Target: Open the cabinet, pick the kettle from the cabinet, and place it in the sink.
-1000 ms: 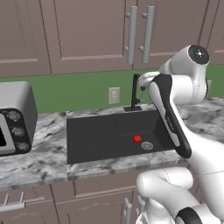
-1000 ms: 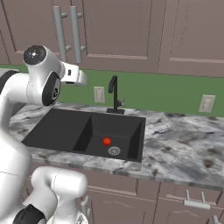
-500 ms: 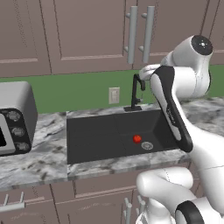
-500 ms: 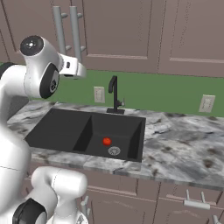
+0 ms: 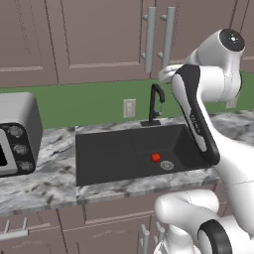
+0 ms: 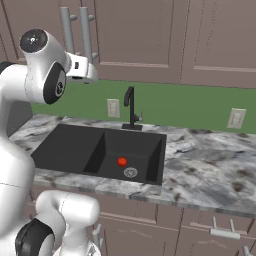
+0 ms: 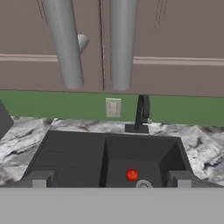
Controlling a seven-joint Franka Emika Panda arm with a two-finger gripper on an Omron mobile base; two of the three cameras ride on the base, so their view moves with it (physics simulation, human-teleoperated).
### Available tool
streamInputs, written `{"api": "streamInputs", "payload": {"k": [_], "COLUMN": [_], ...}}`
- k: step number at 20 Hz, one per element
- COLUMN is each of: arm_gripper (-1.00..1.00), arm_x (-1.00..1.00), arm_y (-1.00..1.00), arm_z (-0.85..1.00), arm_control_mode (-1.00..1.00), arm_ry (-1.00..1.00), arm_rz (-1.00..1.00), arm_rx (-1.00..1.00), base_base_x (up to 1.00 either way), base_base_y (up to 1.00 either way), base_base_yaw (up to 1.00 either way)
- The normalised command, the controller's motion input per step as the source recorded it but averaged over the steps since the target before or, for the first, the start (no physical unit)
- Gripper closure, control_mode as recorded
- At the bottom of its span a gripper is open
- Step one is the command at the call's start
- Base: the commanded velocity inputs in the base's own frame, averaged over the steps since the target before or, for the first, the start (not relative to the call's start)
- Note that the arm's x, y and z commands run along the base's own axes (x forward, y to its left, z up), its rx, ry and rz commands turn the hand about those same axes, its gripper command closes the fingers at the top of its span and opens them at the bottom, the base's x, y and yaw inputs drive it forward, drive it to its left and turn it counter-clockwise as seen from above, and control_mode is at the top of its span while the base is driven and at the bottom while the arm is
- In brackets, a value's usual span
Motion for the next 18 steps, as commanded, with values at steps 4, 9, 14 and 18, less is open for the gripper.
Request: {"api": "streamInputs", "payload": {"k": [4, 9, 14, 18], "arm_gripper": [-1.00, -1.00, -1.00, -1.00], "arm_x": [0.00, 0.05, 0.15, 0.24], "arm_y": [0.02, 0.00, 0.00, 0.01], "arm_z": [0.21, 0.16, 0.16, 0.17], "arm_control_mode": [-1.00, -1.00, -1.00, -1.00], "arm_ry": [0.00, -0.01, 0.00, 0.00], "arm_rz": [0.00, 0.00, 0.00, 0.00], "arm_rx": [0.00, 0.00, 0.00, 0.00], "base_base_x": [0.00, 0.00, 0.00, 0.00], "base_base_y": [0.00, 0.00, 0.00, 0.00], "base_base_yaw": [0.00, 0.00, 0.00, 0.00]}}
